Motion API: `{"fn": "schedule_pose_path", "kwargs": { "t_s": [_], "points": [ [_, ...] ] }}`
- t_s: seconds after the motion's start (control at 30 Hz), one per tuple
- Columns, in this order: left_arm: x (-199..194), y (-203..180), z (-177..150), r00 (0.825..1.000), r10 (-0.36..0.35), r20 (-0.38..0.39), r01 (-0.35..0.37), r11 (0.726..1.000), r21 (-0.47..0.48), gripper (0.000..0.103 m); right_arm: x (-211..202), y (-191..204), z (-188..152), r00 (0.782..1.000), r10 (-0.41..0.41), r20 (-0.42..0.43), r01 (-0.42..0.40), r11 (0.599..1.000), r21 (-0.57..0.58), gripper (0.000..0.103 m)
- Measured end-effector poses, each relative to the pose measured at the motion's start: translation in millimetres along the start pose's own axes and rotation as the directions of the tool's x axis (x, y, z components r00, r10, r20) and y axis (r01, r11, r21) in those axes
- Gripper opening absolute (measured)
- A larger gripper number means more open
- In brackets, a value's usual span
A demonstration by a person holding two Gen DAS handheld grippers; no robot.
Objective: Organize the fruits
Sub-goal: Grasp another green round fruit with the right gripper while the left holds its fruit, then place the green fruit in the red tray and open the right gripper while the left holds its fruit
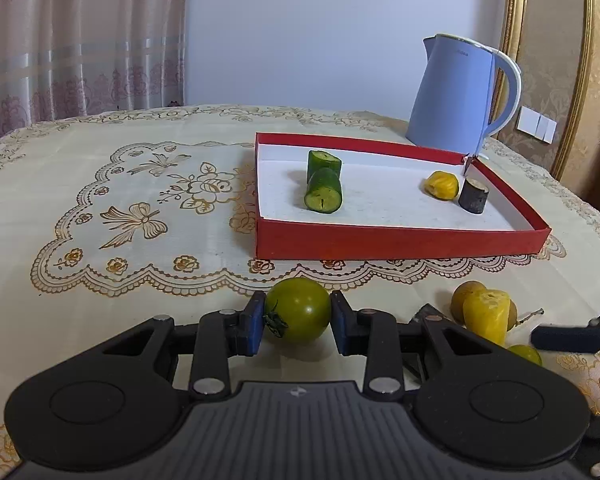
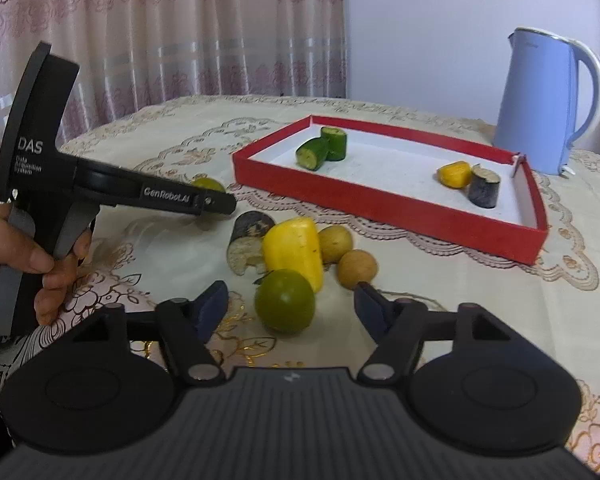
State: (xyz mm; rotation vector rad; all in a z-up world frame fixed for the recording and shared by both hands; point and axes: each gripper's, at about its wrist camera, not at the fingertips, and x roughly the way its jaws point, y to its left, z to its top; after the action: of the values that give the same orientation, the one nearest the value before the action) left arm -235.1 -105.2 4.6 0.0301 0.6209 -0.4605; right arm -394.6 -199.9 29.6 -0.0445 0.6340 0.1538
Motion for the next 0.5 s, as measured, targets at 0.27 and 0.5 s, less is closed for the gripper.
{"fn": "schedule_pose_path", "kwargs": {
  "t_s": [0.27, 0.5],
  "points": [
    [0.2, 0.4, 0.0, 1.0, -0.005, -0.001, 0.005, 1.0, -0.002, 0.033, 7.3, 0.5, -1.0, 1.0, -0.006, -0.026, 0.005, 1.0, -0.012, 0.04],
    [0.5, 0.6, 0.0, 1.0, -0.003, -0.005, 0.003, 1.0, -0.004, 0.033, 5.9, -2.7, -1.6, 1.0, 0.007, -0.008, -0.007, 1.0, -0.002, 0.032]
  ]
}}
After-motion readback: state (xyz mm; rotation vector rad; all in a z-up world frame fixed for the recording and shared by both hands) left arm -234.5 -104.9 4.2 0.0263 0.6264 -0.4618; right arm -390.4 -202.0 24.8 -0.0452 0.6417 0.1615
